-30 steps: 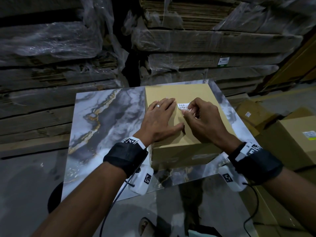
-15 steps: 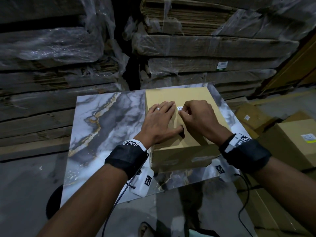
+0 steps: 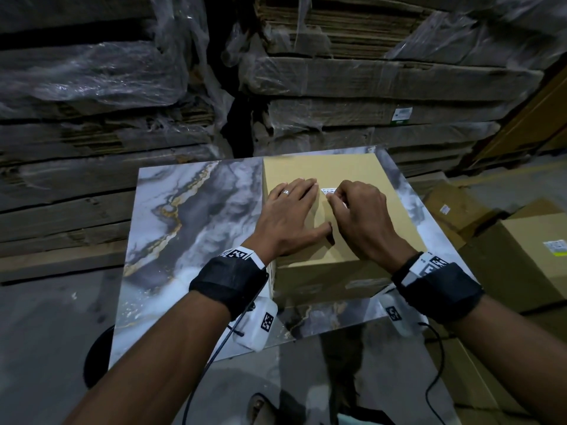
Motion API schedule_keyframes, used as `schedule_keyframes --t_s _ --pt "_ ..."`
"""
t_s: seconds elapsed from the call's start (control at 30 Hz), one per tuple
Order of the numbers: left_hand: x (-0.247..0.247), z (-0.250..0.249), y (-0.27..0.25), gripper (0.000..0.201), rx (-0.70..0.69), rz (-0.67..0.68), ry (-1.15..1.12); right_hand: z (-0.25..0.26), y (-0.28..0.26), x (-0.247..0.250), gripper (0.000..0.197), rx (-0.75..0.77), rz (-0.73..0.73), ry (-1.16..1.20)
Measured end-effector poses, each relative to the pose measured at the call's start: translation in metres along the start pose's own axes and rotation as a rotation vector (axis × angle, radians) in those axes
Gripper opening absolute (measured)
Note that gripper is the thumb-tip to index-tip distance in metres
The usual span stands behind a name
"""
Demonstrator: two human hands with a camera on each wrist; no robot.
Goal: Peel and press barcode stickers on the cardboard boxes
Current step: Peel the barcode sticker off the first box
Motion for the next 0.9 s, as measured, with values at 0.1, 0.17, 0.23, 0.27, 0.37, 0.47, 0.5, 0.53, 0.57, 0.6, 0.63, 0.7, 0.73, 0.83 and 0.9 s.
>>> schedule_keyframes --t_s 0.1,0.17,0.23,0.27,0.37,0.47,0.5,0.53,0.57,0.6,0.63,0.7,0.73,0.83,0.9 --pt "0.001 0.0 0.0 0.095 0.001 0.002 -0.004 0.002 -0.001 0.003 0.022 -0.003 -0.024 0.008" --pt "0.002 0.0 0.0 0.096 0.0 0.004 -0.006 0.003 -0.002 0.005 0.022 -0.006 -0.044 0.005" --pt "0.002 -0.001 0.0 0.095 -0.002 0.004 -0.006 0.002 -0.003 0.004 0.022 -0.019 -0.055 0.006" --pt "0.002 -0.001 0.0 0.095 -0.001 0.004 -0.005 0.001 -0.004 0.004 0.021 -0.026 -0.058 0.008" --pt "0.001 -0.001 0.0 0.096 0.004 0.009 0.002 -0.003 -0.006 0.002 0.021 -0.047 -0.062 0.02" --pt "0.001 -0.001 0.0 0.096 0.006 0.011 -0.001 -0.003 -0.007 0.001 0.021 -0.058 -0.07 0.024" --pt "0.001 -0.001 0.0 0.095 0.007 0.011 -0.002 -0.003 -0.006 0.002 0.021 -0.06 -0.072 0.025" --pt "0.0 -0.001 0.0 0.095 0.008 0.012 -0.003 -0.003 -0.006 0.002 0.022 -0.063 -0.074 0.027" --pt "0.0 0.0 0.0 0.096 0.009 0.012 -0.003 -0.004 -0.006 0.002 0.022 -0.07 -0.073 0.029" --pt "0.0 0.0 0.0 0.096 0.01 0.014 -0.003 -0.004 -0.005 0.003 0.023 -0.079 -0.071 0.034" --pt "0.0 0.0 0.0 0.096 0.011 0.015 -0.004 -0.005 -0.004 0.003 0.023 -0.089 -0.069 0.04" --pt "0.0 0.0 0.0 0.097 0.015 0.017 -0.012 -0.006 -0.002 0.004 0.024 -0.106 -0.062 0.045" --pt "0.0 0.0 0.0 0.098 0.017 0.017 -0.015 -0.005 -0.001 0.005 0.024 -0.107 -0.058 0.048" --pt "0.001 0.0 0.0 0.097 0.013 0.01 -0.011 -0.007 0.003 0.004 0.022 -0.117 -0.001 0.093" --pt "0.001 0.0 0.0 0.096 0.013 0.004 -0.012 -0.01 0.009 0.002 0.02 -0.116 0.073 0.131"
Point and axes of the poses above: each hand's wrist, its own y-axis towards the middle knuckle, its own x-axis out of the back of the hand, z = x × y, the point moved 9 cm from there along y, towards the middle knuckle, and after that the axes turned 5 degrees about -z, right-handed, at the moved point
